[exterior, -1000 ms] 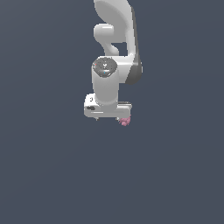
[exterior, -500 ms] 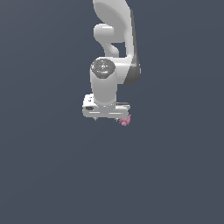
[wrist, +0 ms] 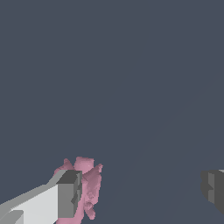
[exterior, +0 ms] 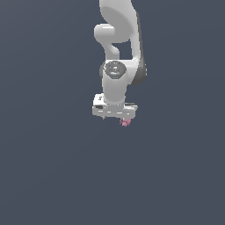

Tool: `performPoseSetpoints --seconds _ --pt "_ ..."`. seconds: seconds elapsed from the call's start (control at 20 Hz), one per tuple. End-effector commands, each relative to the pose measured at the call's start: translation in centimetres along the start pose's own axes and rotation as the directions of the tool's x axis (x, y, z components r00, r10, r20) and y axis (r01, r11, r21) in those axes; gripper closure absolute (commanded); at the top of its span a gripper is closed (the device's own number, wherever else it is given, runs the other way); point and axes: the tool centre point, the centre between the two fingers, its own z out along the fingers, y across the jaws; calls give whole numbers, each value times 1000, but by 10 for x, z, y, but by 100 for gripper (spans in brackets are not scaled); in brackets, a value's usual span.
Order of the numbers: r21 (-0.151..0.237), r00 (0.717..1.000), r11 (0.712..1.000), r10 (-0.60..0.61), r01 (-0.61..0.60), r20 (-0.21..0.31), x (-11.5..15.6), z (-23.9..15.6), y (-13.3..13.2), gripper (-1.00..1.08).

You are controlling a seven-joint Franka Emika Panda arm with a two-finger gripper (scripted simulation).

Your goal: Pick up the object and move it to a goal position.

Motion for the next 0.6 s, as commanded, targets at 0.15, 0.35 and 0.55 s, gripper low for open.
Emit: performPoseSetpoints --seconds 0.15,0.35,0.55 --pt "7 998 998 62 -62 -18 -24 17 -30 -92" --pt "13 994 995 104 -104 -29 -42 28 -48 -92" --pt "18 990 991 134 -134 -37 -55 35 -60 -92"
